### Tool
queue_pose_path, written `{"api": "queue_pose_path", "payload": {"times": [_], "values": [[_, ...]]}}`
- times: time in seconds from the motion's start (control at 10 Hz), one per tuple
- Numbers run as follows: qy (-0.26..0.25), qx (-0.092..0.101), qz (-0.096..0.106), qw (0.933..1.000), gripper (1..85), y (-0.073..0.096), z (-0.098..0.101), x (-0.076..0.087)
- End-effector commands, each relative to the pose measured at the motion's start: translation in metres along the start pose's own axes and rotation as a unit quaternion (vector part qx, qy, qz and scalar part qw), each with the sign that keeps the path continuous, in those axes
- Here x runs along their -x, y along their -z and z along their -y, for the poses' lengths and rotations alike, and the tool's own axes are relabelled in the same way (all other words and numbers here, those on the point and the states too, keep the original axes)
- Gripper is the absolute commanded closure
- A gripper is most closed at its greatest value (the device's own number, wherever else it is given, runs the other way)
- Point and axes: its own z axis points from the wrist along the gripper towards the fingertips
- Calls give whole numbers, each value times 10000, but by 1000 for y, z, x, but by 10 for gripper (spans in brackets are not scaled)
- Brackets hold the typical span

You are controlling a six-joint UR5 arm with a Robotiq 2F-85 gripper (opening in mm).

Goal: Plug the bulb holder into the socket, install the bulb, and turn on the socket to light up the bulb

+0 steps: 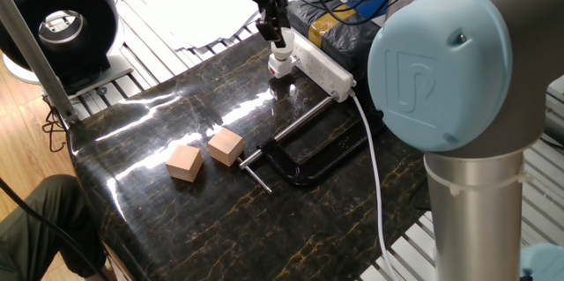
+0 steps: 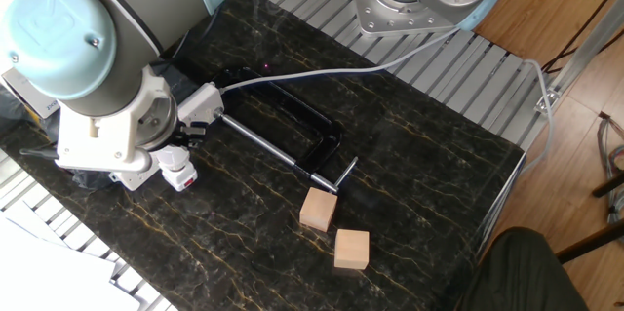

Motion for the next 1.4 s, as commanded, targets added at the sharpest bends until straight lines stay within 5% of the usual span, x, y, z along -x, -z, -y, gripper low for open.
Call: {"api": "queue_pose_path", "payload": {"times": [0.0, 0.3, 0.6, 0.9, 1.3], "values": [[65, 47, 22, 10000, 723, 0, -3, 0], [5, 7, -49, 10000, 787, -2, -2, -5], [101, 103, -71, 9999, 747, 0, -8, -6], [312, 139, 180, 9993, 560, 0, -5, 6], [409, 28, 157, 9990, 427, -2, 0, 5]]}}
